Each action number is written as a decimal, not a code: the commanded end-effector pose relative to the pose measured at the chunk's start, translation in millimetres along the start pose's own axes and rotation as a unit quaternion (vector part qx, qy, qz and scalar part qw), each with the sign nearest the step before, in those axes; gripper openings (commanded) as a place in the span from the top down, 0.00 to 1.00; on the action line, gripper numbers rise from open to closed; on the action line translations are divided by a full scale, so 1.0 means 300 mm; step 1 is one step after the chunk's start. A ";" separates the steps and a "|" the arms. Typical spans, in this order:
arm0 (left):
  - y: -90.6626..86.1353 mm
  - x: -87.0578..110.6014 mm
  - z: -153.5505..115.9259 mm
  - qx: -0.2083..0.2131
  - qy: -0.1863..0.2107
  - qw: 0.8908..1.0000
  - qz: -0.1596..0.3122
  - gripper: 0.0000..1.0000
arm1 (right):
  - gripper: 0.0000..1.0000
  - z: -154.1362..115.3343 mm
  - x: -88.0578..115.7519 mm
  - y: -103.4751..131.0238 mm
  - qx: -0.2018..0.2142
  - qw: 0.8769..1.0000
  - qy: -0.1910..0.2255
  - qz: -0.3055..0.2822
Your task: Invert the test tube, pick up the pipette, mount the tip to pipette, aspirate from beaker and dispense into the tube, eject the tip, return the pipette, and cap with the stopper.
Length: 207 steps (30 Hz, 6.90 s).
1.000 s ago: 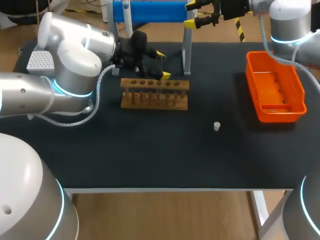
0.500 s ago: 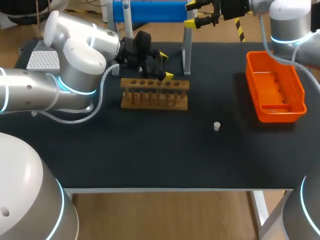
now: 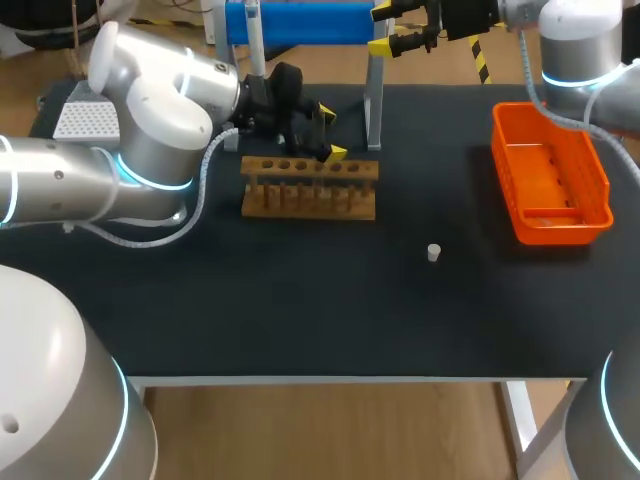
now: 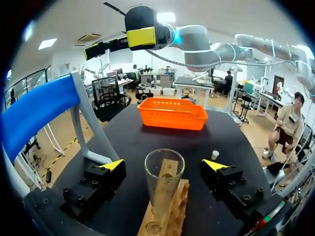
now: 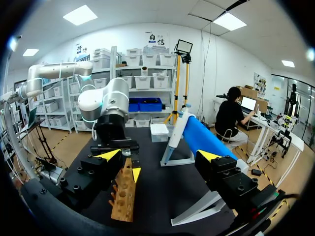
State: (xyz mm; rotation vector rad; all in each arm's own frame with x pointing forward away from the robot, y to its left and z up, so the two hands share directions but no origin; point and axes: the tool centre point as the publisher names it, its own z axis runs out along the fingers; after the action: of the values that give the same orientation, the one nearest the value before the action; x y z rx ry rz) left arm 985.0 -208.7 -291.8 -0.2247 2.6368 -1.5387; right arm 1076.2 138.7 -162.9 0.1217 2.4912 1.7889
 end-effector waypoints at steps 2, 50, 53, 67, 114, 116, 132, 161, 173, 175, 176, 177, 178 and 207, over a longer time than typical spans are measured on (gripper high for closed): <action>0.013 0.002 0.007 -0.007 0.002 1.000 -0.002 0.00 | 0.00 -0.004 -0.003 0.002 0.002 1.000 0.002 0.000; 0.026 0.005 0.018 -0.012 0.010 1.000 -0.004 0.00 | 0.00 -0.004 -0.003 0.002 0.002 1.000 0.002 0.000; 0.026 0.005 0.018 -0.012 0.010 1.000 -0.004 0.00 | 0.00 -0.004 -0.003 0.002 0.002 1.000 0.002 0.000; 0.026 0.005 0.018 -0.012 0.010 1.000 -0.004 0.00 | 0.00 -0.338 0.197 -0.088 0.025 0.997 -0.073 -0.006; 0.026 0.005 0.018 -0.012 0.010 1.000 -0.004 0.00 | 0.00 -0.535 0.668 -0.450 0.081 0.983 -0.156 0.048; 0.026 0.005 0.018 -0.012 0.010 1.000 -0.004 0.00 | 0.00 -0.535 0.694 -0.477 0.080 0.983 -0.155 0.053; 0.026 0.005 0.018 -0.012 0.010 1.000 -0.004 0.00 | 0.00 -0.394 0.789 -0.728 0.124 0.977 -0.163 0.065; 0.026 0.005 0.018 -0.012 0.010 1.000 -0.004 0.00 | 0.28 -0.221 0.798 -0.866 0.153 0.972 -0.153 0.087; 0.026 0.005 0.018 -0.012 0.010 1.000 -0.004 0.00 | 0.23 -0.190 0.808 -0.890 0.167 0.970 -0.155 0.083; 0.026 0.005 0.018 -0.012 0.010 1.000 -0.004 0.00 | 0.29 -0.184 0.806 -0.899 0.169 0.970 -0.156 0.083; 0.026 0.005 0.018 -0.012 0.010 1.000 -0.004 0.00 | 0.33 -0.182 0.804 -0.903 0.170 0.969 -0.156 0.083; 0.026 0.005 0.018 -0.012 0.010 1.000 -0.004 0.00 | 0.36 -0.180 0.802 -0.907 0.171 0.969 -0.157 0.084; 0.026 0.005 0.018 -0.012 0.010 1.000 -0.004 0.00 | 0.40 -0.177 0.800 -0.910 0.172 0.969 -0.157 0.085; 0.026 0.005 0.018 -0.012 0.010 1.000 -0.004 0.00 | 0.40 -0.131 0.758 -0.953 0.188 0.962 -0.175 0.087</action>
State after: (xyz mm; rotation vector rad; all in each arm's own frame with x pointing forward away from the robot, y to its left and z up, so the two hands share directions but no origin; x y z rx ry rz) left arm 982.8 -210.3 -301.4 -0.2235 2.6712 -1.5208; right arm 838.4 33.3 -422.0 0.6348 2.5740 1.1854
